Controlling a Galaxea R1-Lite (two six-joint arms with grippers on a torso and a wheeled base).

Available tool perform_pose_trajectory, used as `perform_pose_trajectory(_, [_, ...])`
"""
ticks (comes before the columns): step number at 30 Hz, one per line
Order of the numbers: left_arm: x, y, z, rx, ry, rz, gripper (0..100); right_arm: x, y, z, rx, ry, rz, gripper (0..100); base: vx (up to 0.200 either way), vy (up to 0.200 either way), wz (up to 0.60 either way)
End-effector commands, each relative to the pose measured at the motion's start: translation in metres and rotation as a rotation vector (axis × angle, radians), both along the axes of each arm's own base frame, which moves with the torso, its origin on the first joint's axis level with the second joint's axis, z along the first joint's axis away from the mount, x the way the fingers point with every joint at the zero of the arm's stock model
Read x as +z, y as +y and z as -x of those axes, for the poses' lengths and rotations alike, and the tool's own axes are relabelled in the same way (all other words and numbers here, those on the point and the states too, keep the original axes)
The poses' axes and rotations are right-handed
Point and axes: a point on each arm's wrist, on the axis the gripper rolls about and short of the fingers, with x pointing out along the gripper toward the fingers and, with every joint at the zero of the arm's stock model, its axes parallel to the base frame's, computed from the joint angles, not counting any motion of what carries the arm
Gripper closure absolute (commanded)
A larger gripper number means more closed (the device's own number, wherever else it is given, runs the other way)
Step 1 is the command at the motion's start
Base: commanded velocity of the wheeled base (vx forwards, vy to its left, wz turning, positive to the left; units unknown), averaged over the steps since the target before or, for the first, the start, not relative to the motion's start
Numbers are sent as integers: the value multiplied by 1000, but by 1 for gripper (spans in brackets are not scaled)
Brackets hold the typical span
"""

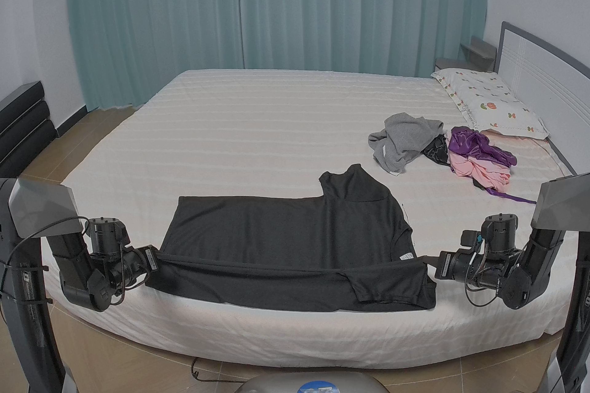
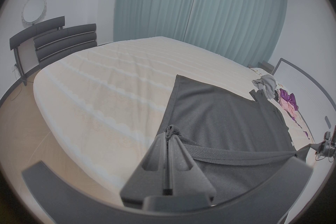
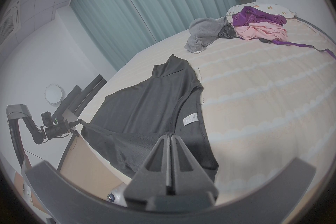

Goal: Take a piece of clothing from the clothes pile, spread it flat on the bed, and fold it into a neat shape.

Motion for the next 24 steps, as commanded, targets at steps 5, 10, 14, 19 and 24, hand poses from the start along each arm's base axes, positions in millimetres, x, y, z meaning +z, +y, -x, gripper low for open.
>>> perform_pose_trajectory(5, [-8,-5,-10,-2,-6,21,100,-8,-5,-10,-19,25,0,100,0,0,0])
perform_pose_trajectory(10, [-12,-5,-13,10,-4,36,100,-13,-2,-14,-12,31,-3,100,0,0,0])
perform_pose_trajectory(14, [-20,-5,-19,19,0,53,100,-17,0,-18,-21,40,-19,100,0,0,0])
perform_pose_trajectory(19, [-30,-5,-23,28,12,67,0,-29,1,-19,-19,69,-18,0,0,0,0])
perform_pose_trajectory(24, [-28,-5,-23,35,6,79,0,-25,2,-20,-42,72,-70,0,0,0,0])
